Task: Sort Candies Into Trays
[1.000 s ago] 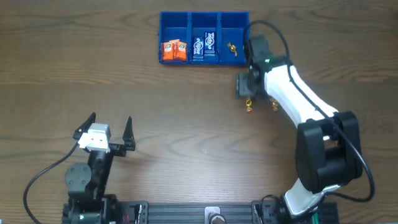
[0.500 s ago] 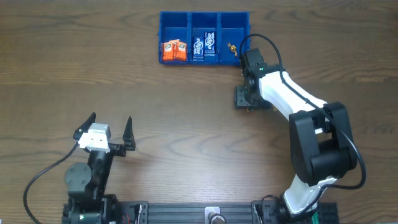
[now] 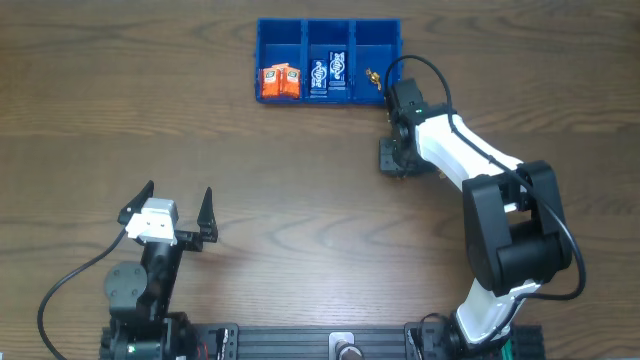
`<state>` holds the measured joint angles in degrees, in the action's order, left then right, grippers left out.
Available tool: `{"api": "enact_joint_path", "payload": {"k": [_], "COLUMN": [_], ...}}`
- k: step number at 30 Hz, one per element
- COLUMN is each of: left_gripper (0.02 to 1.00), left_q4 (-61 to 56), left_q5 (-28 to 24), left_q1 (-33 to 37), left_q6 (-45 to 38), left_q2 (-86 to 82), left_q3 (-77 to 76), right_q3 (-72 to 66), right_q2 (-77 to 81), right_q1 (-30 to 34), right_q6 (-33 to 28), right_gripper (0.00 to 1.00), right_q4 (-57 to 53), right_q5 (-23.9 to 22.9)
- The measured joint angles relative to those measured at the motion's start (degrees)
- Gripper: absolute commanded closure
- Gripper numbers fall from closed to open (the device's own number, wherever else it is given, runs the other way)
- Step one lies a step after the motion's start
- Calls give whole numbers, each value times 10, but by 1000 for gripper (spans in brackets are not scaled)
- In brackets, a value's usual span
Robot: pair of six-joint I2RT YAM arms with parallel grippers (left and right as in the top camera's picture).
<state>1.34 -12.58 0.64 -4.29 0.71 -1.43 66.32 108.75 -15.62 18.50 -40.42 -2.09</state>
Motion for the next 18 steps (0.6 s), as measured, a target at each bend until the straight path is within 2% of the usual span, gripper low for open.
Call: {"api": "enact_joint_path", "payload": {"k": [9,12,18], "left_gripper": [20,20,20], "left_q4": [0,0,0], "left_q5": [0,0,0], "left_q1": [0,0,0], "left_q6": [0,0,0], "left_q2": [0,0,0], "left_q3": [0,0,0], "right_q3": [31,132,365], "right_q2": [-37,-55,-44], "right_q1": [0,0,-2], "right_q6": [4,4,2], "right_gripper": [879,882,882], "right_q4": [-34,-69,-64], "right_q5": [0,0,-20]}}
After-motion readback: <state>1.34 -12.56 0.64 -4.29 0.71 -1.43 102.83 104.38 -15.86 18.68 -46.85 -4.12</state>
